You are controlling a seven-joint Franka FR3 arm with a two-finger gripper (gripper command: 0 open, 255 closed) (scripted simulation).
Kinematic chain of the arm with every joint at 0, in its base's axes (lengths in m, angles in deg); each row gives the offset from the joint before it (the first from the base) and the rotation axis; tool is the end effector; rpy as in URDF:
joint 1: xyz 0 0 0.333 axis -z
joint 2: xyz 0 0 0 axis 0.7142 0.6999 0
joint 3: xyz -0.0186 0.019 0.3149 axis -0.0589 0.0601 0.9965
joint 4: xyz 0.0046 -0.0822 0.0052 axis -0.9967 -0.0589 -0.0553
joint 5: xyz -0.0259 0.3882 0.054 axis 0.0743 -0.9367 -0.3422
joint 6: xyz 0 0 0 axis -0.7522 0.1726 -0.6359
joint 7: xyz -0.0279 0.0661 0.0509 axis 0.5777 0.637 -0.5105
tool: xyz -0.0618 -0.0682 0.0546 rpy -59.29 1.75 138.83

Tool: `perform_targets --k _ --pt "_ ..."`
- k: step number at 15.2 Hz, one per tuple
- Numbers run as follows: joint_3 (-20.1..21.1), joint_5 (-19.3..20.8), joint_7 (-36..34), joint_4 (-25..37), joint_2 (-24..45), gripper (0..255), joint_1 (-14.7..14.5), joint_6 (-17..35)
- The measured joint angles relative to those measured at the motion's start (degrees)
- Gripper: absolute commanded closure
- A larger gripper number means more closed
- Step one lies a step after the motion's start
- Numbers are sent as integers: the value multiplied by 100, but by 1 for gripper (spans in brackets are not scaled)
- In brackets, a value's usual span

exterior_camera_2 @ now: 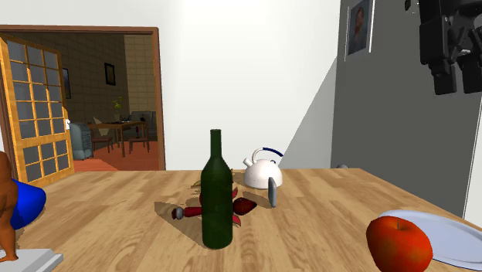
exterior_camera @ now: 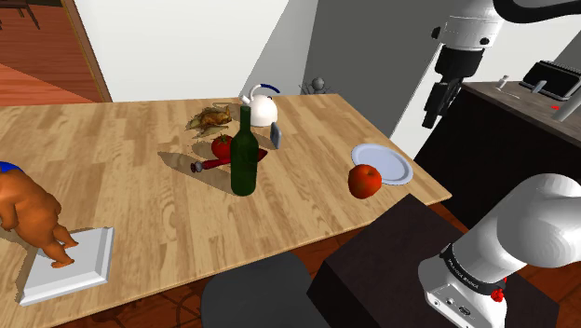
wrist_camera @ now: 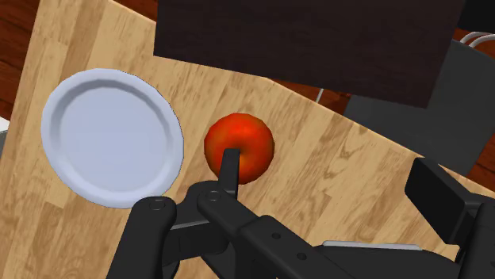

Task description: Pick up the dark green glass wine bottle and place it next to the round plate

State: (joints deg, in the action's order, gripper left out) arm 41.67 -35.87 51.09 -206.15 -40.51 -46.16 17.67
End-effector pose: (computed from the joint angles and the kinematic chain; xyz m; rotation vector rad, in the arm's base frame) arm 0.2925 -0.0004 0.5466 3.0677 0.2055 -0.2493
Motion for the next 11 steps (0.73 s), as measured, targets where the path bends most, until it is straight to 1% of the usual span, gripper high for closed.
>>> perform_targets --k 3,6,11 --pt "94 -81 -101 71 202 0 -45 144" --pt "276 -221 -297 250 667 0 -125 467" --pt "633 -421 -688 776 1610 0 -258 962"
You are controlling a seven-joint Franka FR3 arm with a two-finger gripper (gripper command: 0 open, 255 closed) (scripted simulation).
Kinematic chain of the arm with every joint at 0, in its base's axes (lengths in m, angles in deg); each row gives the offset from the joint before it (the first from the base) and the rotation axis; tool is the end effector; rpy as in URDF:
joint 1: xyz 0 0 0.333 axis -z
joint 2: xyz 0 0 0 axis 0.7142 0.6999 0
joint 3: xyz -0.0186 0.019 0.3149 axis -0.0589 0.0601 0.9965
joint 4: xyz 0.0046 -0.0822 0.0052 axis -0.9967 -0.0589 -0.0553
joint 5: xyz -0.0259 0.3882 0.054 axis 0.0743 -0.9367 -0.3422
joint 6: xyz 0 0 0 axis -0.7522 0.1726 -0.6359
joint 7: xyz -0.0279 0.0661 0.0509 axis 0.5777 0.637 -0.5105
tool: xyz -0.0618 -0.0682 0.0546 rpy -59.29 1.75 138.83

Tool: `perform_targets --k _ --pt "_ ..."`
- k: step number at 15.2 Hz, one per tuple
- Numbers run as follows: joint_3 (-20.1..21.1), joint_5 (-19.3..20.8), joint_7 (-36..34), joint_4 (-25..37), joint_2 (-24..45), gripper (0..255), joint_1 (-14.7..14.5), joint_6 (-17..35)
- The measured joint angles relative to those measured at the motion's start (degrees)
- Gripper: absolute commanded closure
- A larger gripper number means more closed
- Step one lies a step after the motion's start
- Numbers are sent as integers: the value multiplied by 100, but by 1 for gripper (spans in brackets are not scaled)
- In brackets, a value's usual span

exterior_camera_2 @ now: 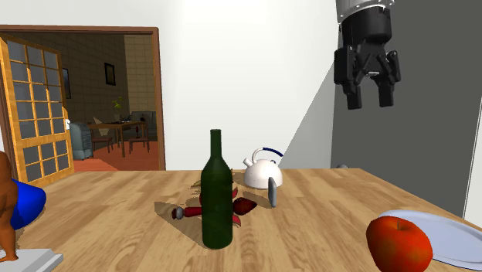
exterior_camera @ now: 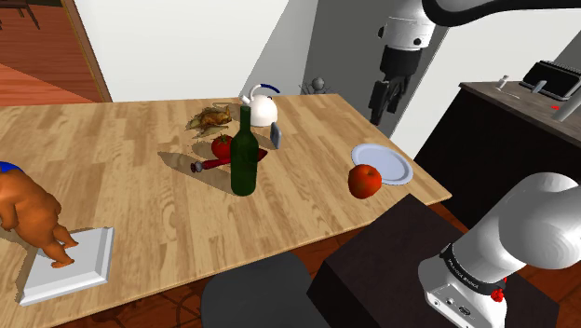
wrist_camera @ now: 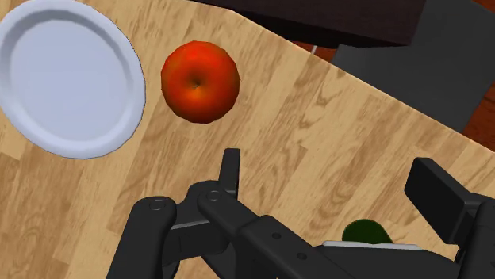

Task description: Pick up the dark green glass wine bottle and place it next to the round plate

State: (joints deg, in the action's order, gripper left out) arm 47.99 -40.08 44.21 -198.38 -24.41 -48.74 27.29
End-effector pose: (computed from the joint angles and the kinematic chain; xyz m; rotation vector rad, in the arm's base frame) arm 0.3767 0.0735 0.5247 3.0714 0.2320 -0.2086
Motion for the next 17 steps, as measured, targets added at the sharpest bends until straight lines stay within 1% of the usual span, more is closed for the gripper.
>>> perform_targets --k 4,8,13,17 --pt "245 -54 -283 452 734 0 -79 350" --pt "500 -25 -620 1153 1571 0 -163 549" --pt "742 142 -1006 2072 2597 0 -279 719" --pt "881 344 -1296 2979 3425 0 -419 671"
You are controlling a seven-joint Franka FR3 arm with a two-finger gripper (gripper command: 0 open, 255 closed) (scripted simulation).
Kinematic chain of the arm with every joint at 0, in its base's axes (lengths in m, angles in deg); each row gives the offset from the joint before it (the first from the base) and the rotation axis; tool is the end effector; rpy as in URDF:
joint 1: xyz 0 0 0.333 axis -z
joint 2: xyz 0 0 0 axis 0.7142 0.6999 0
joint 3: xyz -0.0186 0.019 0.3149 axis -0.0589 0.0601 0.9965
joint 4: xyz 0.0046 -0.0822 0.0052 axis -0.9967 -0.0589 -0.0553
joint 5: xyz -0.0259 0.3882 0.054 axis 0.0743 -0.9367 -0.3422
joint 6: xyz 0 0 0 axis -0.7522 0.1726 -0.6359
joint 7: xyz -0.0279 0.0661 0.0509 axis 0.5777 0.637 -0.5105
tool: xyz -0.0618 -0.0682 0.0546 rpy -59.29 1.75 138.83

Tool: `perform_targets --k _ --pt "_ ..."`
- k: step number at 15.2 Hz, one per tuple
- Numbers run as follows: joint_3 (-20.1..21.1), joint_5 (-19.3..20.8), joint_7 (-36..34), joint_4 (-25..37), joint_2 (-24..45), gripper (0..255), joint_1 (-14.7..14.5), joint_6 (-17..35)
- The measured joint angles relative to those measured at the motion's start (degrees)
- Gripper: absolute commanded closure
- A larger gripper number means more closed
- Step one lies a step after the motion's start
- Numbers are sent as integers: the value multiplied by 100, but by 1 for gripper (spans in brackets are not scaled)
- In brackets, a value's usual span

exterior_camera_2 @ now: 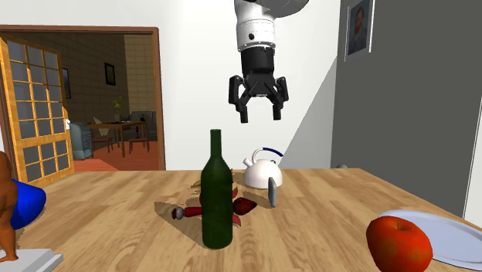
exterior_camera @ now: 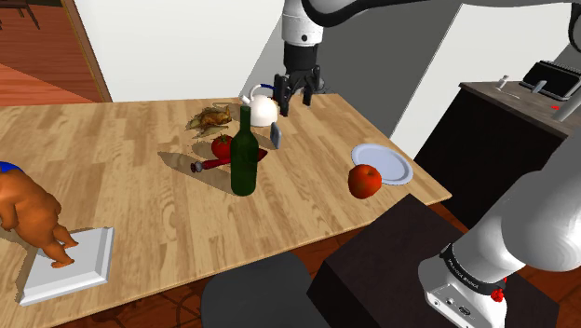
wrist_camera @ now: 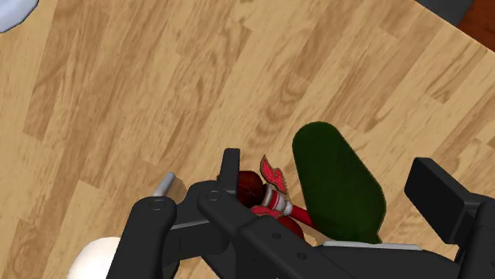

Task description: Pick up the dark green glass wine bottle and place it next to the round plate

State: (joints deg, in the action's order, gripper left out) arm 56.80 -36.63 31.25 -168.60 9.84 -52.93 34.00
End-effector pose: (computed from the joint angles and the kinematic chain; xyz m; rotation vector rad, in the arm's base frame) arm 0.5349 0.2182 0.4920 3.0776 0.2847 -0.1282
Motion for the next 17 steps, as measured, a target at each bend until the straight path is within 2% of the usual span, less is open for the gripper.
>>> perform_targets --k 6,10,12,17 --pt "106 378 -372 1576 1327 0 -328 -209" --pt "100 664 -555 3098 2428 0 -684 -607" --pt "91 701 -584 3212 2581 0 -731 -565" --pt "86 712 -615 2858 2587 0 -706 -205"
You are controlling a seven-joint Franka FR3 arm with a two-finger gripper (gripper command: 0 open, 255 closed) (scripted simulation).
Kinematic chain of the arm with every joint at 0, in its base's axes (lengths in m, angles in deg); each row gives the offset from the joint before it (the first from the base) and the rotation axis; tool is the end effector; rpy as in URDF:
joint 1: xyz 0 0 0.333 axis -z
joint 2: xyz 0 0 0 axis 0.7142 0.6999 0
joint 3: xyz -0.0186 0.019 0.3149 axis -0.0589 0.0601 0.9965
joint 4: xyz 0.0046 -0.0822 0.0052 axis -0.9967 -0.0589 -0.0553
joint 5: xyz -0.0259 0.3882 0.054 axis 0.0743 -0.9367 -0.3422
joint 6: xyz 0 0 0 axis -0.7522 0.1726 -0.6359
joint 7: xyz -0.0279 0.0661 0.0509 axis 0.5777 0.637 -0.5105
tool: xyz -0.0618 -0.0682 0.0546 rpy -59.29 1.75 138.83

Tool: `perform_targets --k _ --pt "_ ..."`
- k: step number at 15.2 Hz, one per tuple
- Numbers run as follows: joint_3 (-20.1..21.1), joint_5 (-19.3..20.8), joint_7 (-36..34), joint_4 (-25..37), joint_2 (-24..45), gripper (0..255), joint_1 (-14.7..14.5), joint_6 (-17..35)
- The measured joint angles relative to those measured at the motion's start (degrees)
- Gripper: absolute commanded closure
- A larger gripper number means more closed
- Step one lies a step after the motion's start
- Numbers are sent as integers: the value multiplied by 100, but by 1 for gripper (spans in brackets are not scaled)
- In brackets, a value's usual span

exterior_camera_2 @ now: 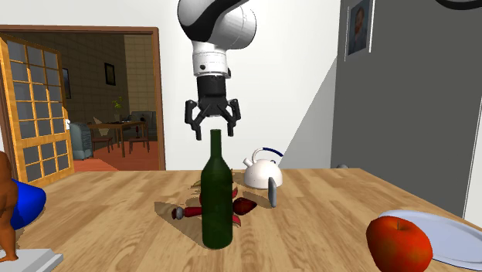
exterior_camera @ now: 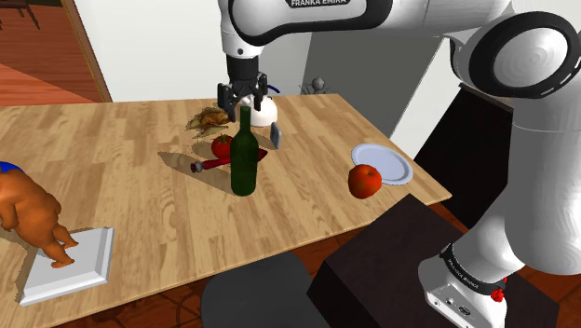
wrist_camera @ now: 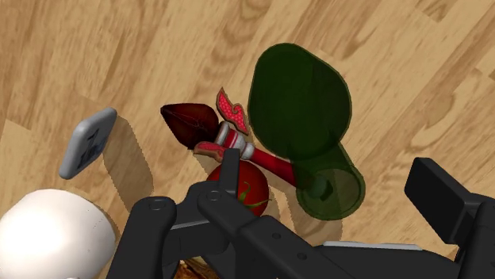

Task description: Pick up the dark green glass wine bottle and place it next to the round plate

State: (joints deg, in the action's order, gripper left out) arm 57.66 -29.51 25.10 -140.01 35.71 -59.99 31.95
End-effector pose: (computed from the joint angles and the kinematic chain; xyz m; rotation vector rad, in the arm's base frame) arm 0.6312 0.3096 0.4417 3.0805 0.3150 -0.0784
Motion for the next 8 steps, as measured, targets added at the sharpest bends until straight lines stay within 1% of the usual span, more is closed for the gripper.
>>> perform_targets --k 2,7,8 --pt "-4 1 1 -98 -2 0 15 95" --pt "-4 3 -4 -121 2 0 14 124" --pt "-4 3 -4 -121 2 255 14 124"
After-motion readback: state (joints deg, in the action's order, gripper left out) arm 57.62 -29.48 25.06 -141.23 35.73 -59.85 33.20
